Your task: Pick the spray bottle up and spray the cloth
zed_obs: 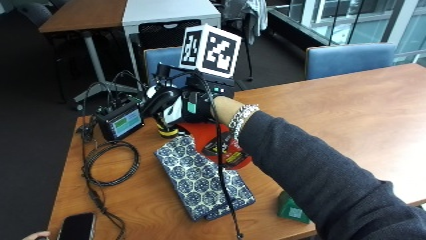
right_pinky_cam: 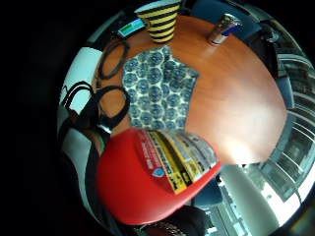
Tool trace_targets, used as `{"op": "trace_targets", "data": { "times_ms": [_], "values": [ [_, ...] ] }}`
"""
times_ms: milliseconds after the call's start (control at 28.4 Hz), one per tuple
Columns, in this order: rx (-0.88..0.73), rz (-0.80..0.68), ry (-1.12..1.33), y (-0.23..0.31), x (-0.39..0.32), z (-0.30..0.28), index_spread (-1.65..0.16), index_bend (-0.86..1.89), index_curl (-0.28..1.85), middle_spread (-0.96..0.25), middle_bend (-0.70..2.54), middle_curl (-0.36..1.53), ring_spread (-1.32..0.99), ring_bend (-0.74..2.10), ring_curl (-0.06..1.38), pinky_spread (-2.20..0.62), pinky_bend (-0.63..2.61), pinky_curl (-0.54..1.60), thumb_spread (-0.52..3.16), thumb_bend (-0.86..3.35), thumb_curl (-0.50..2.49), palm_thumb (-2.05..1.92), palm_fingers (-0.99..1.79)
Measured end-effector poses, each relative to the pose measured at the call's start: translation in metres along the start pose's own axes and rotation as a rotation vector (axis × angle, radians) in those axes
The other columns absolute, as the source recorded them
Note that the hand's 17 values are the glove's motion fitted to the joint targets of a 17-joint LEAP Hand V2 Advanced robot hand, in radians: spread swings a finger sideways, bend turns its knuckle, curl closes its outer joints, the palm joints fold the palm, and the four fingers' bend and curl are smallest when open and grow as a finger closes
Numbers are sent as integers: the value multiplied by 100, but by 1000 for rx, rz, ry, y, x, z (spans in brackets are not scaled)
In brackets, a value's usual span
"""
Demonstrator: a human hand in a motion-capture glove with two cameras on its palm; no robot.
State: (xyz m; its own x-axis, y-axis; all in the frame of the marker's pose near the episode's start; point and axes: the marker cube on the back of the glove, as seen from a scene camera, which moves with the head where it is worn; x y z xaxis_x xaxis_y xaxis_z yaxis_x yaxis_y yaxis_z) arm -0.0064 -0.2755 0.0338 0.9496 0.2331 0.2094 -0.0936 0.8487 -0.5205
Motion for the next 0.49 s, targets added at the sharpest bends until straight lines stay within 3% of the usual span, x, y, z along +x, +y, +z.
{"op": "trace_targets", "data": {
  "times_ms": [281, 492],
  "values": [
    [228, -175, -498, -1, -33, 8, -28, 28, 58, -22, 60, 53, -22, 57, 46, -19, 36, 37, 34, -3, 79, 96, 131],
    [352, -245, -721, -4, -49, 16, -28, 29, 58, -22, 60, 53, -21, 57, 46, -20, 35, 37, 34, -3, 80, 97, 133]
  ]
}}
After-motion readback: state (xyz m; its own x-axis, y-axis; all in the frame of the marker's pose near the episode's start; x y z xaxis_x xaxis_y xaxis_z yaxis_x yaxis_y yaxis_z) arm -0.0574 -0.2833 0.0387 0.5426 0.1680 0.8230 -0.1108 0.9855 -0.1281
